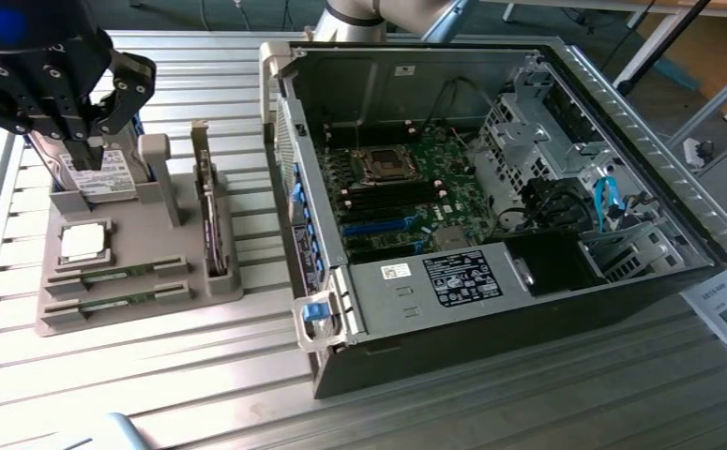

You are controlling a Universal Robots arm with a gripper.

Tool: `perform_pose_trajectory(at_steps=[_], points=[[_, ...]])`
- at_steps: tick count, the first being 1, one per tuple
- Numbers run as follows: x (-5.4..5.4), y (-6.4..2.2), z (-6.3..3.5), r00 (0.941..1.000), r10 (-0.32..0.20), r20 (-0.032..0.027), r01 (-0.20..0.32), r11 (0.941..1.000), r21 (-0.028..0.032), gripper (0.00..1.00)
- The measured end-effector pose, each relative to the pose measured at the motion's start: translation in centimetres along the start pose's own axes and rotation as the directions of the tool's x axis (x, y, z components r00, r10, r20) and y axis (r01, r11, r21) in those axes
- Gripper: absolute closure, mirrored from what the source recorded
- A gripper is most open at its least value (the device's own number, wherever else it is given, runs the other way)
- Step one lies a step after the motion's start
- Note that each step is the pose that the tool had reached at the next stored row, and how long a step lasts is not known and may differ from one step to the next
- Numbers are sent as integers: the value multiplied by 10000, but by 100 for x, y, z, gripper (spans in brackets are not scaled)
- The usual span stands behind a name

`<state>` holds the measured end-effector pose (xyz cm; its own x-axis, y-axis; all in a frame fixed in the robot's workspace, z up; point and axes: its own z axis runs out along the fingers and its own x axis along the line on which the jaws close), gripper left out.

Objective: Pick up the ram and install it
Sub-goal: 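Pick up the ram and move it above insertion slot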

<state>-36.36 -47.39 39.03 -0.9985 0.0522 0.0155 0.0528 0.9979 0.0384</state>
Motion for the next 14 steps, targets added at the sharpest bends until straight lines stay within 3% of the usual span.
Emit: perform_pose_trajectory(at_steps=[9,14], points=[[0,0,0,9990,-443,-18,443,9990,6,90],[0,0,0,9942,-1071,-42,1071,9942,14,90]])
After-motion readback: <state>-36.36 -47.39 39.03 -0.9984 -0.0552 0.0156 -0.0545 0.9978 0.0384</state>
